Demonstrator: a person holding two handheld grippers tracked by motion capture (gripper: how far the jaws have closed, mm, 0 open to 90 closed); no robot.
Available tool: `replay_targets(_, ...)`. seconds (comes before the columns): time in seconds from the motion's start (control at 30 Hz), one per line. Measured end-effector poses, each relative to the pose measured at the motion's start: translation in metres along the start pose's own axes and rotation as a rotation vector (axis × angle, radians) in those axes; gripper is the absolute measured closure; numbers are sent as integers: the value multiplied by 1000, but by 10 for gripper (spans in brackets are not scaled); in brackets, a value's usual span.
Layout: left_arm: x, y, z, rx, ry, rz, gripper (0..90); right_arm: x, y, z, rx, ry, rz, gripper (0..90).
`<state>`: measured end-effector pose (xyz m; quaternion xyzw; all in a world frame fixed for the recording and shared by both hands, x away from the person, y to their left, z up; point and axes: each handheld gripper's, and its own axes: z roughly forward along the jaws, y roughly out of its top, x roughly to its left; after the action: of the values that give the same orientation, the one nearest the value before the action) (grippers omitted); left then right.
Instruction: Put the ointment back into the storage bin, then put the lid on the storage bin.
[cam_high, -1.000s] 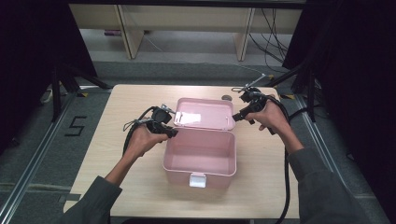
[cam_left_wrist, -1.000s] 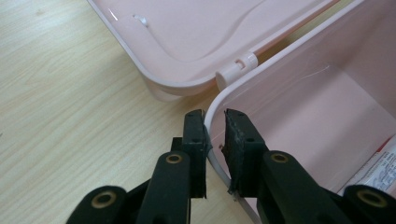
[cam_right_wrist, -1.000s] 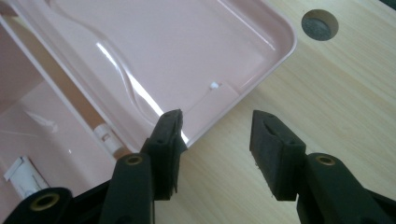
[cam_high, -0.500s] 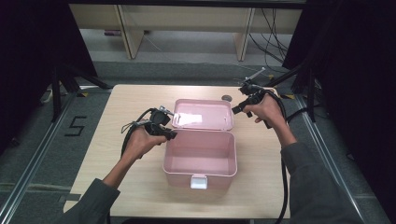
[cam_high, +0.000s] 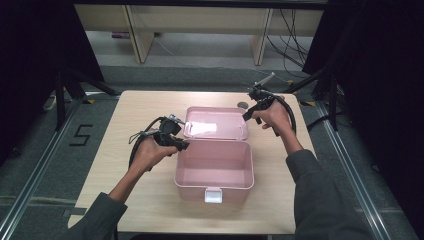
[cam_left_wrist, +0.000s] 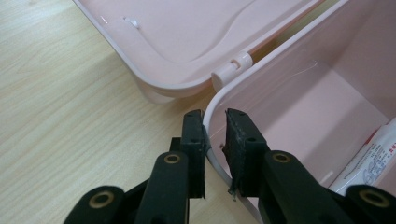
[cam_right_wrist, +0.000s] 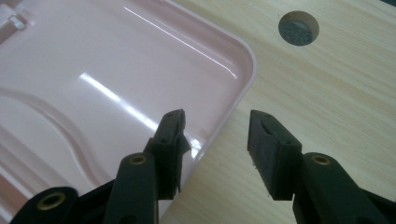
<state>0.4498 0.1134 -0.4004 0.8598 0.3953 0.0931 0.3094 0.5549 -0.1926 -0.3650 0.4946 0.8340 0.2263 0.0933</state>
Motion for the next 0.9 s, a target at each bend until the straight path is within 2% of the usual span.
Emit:
replay_targets(0.07, 0, 0, 0, 1, -1, 1, 773, 0, 1, 1, 18, -9, 16, 573)
replay_targets(0.1, 0, -1, 0, -2, 1, 3, 773, 0, 2, 3, 9, -7, -2, 574)
replay_targets(0.13, 0, -1, 0, -2, 1, 3, 772, 0, 2, 5, 8, -12, 8, 577)
replay_targets(0.17, 0, -1, 0, -6, 4, 4, 773, -1, 2, 6, -2, -5, -8, 580)
replay_targets(0.27, -1, -1, -1, -6, 6, 7, 771, 2, 3, 8, 15, -4, 34, 583)
replay_targets(0.33, -1, -2, 0, -8, 4, 6, 771, 1, 4, 10, 12, -17, 34, 590)
replay_targets(0.4, -1, -2, 0, -9, 4, 6, 771, 0, 4, 11, 10, -1, 35, 592)
replay_targets(0.43, -1, -2, -1, -7, 4, 8, 771, 1, 5, 12, 23, -11, 58, 595)
replay_targets(0.47, 0, -2, 0, -8, 3, 8, 770, 2, 5, 13, 25, -15, 61, 597)
replay_targets(0.53, 0, -1, -1, -6, -1, 7, 769, 1, 5, 15, 26, -8, 49, 602)
replay_targets(0.6, 0, -2, -1, -6, -2, 8, 770, 2, 6, 17, 40, -3, 73, 606)
replay_targets(0.7, 0, -2, 0, -10, 1, 9, 769, -1, 6, 22, 48, -19, 63, 608)
replay_targets(0.73, 0, -1, -1, -2, -5, 11, 769, -1, 6, 22, 53, -19, 82, 609)
replay_targets(0.8, 0, -2, -1, -4, -5, 13, 768, -3, 6, 24, 41, -12, 82, 612)
replay_targets(0.83, 1, -2, -1, -2, -6, 14, 769, -3, 6, 24, 49, -20, 88, 612)
replay_targets(0.9, 0, -2, -1, -5, -6, 13, 768, -3, 6, 25, 63, -3, 107, 617)
